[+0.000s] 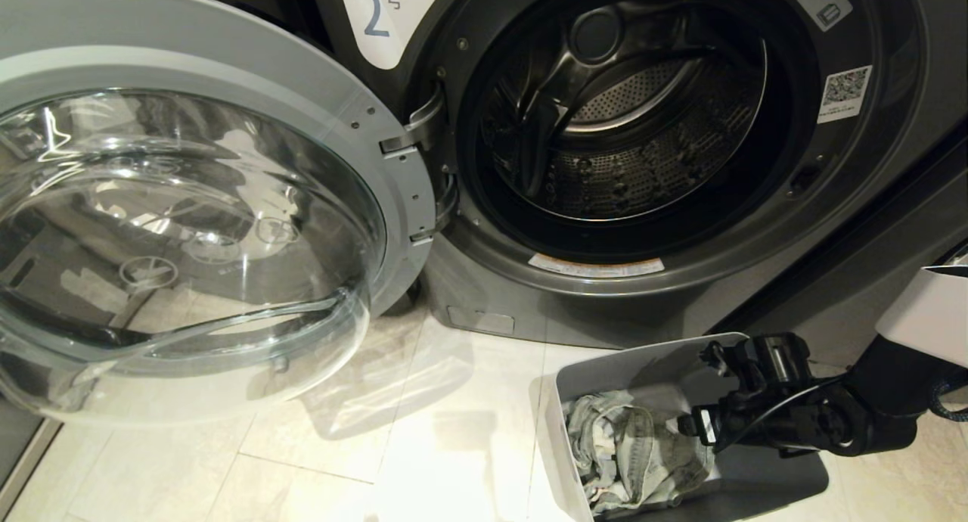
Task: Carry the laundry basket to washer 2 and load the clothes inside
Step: Place the clothes into the washing machine
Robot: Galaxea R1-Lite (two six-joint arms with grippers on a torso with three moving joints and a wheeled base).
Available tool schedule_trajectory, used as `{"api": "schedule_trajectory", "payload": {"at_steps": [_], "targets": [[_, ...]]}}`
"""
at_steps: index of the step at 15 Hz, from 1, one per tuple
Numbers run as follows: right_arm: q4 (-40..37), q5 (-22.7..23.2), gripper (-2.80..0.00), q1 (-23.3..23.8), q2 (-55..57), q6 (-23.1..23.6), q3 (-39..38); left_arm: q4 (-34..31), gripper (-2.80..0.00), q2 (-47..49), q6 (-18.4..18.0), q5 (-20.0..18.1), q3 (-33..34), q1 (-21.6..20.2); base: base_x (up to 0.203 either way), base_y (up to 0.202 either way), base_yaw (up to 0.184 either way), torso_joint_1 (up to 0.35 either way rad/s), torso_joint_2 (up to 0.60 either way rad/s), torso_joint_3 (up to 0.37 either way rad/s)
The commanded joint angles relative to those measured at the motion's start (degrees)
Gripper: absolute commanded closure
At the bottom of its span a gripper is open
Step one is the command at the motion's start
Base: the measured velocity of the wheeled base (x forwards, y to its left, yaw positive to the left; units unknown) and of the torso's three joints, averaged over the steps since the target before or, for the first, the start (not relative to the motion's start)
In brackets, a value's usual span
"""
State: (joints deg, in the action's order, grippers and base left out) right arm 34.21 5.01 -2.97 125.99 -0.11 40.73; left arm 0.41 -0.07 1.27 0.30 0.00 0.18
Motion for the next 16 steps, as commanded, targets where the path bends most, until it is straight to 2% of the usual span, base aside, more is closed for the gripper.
{"api": "schedule_trajectory", "payload": {"at_steps": [1, 6, 16], "targets": [[1.4, 0.3, -2.80, 0.0, 2.5, 0.0, 0.0, -0.1, 0.00, 0.1, 0.3, 0.1, 0.0, 0.0, 0.000, 0.000, 0.000, 0.000, 0.00, 0.000], [12.2, 0.2, -2.80, 0.0, 9.2, -0.1, -1.6, -0.1, 0.00, 0.1, 0.1, 0.0, 0.0, 0.0, 0.000, 0.000, 0.000, 0.000, 0.00, 0.000], [13.0, 2.5, -2.80, 0.4, 12.0, -0.1, -0.6, -0.1, 0.00, 0.1, 0.1, 0.0, 0.0, 0.0, 0.000, 0.000, 0.000, 0.000, 0.00, 0.000]]}}
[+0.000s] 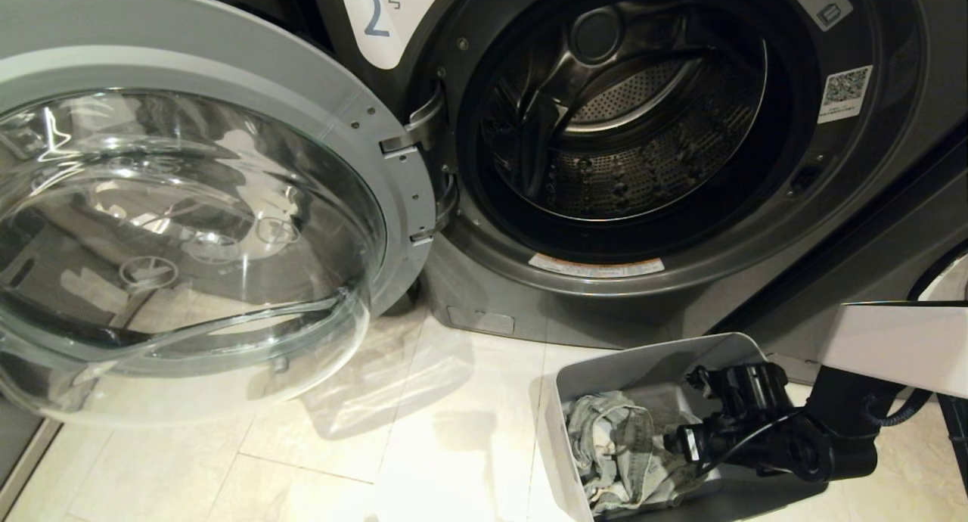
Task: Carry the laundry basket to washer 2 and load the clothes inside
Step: Place the clothes into the washing machine
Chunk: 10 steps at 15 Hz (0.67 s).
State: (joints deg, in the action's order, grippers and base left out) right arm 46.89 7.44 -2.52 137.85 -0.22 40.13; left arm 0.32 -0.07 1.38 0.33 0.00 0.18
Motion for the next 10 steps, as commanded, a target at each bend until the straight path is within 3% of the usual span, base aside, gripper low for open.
{"api": "schedule_trajectory", "payload": {"at_steps": [1, 10], "targets": [[0.3, 0.0, -2.80, 0.0, 0.1, 0.0, 0.0, 0.0, 0.00, 0.1, 0.0, 0.0, 0.0, 0.0, 0.000, 0.000, 0.000, 0.000, 0.00, 0.000], [0.3, -0.1, -2.80, 0.0, 0.0, 0.3, 0.0, 0.0, 0.00, 0.1, 0.0, 0.0, 0.0, 0.0, 0.000, 0.000, 0.000, 0.000, 0.00, 0.000]]}}
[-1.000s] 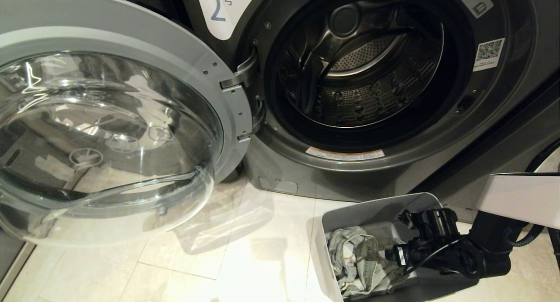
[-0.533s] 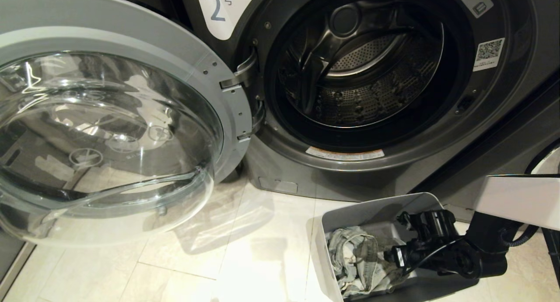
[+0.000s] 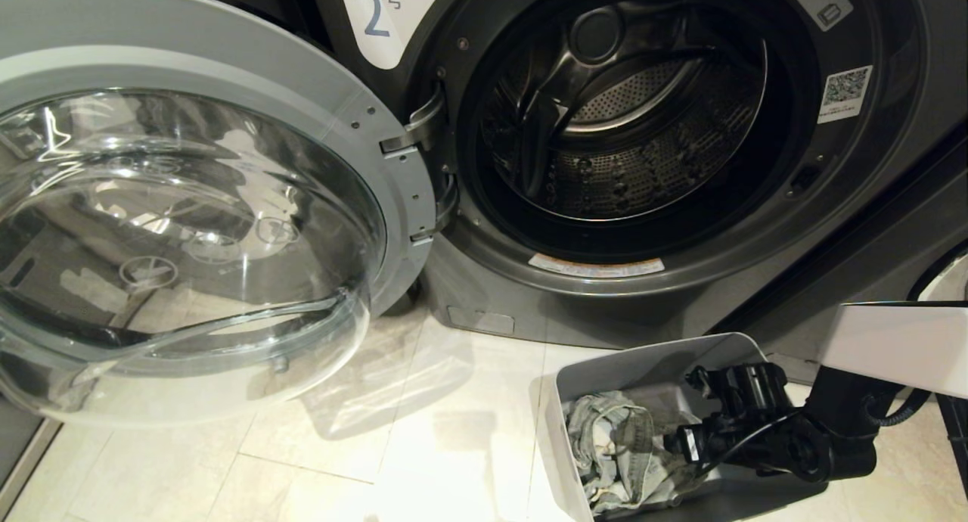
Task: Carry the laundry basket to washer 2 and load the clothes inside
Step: Place the clothes into the washing machine
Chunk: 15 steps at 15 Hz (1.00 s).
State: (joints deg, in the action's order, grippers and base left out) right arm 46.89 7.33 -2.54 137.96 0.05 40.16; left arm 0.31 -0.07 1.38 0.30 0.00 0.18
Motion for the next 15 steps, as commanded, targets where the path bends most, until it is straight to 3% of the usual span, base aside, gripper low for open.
{"api": "schedule_trajectory", "payload": {"at_steps": [1, 15], "targets": [[0.2, 0.0, -2.80, 0.0, -0.1, 0.0, -0.1, 0.0, 0.00, 0.1, 0.0, 0.0, 0.0, 0.0, 0.000, 0.000, 0.000, 0.000, 0.00, 0.000], [0.2, 0.0, -2.80, 0.0, -0.1, 0.0, 0.2, 0.1, 0.00, 0.1, -0.2, 0.0, 0.0, 0.0, 0.000, 0.000, 0.000, 0.000, 0.00, 0.000]]}}
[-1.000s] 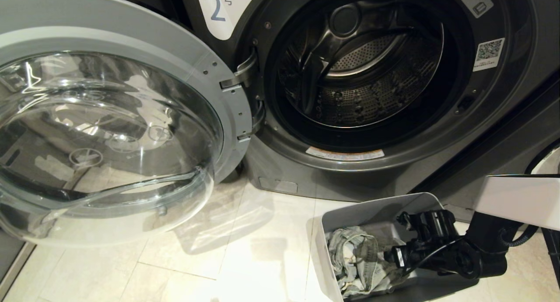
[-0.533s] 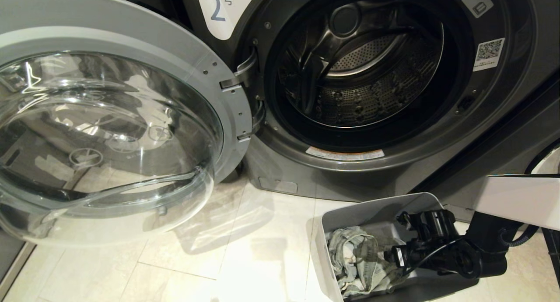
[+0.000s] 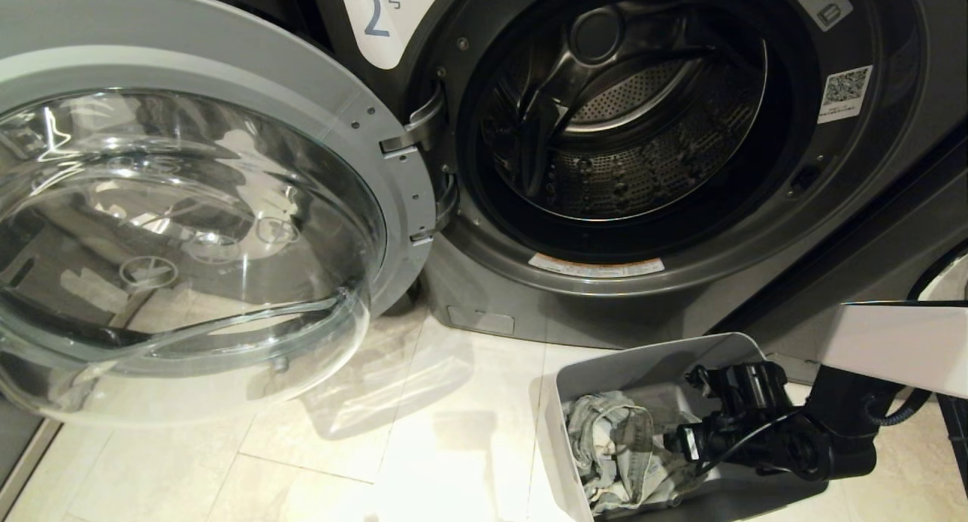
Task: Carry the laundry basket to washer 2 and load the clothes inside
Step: Place the clothes into the washing machine
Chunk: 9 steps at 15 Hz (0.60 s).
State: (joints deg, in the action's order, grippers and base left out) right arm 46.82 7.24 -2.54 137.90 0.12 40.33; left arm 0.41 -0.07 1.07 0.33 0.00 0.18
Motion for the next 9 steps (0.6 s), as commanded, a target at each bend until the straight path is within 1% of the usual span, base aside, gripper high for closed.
{"api": "schedule_trajectory", "payload": {"at_steps": [1, 3, 9], "targets": [[0.3, 0.1, -2.80, 0.0, -0.1, 0.1, 0.0, 0.0, 0.00, 0.1, 0.1, 0.0, 0.0, 0.0, 0.000, 0.000, 0.000, 0.000, 0.00, 0.000], [0.3, 0.1, -2.80, 0.0, -0.3, 0.1, -0.3, 0.0, 0.00, 0.1, 0.1, 0.0, 0.0, 0.0, 0.000, 0.000, 0.000, 0.000, 0.00, -0.070], [0.4, 0.1, -2.80, -0.3, -1.3, 0.0, -1.1, 0.0, 0.00, 0.1, 0.1, 0.0, 0.0, 0.0, 0.000, 0.000, 0.000, 0.003, 0.00, -0.180]]}}
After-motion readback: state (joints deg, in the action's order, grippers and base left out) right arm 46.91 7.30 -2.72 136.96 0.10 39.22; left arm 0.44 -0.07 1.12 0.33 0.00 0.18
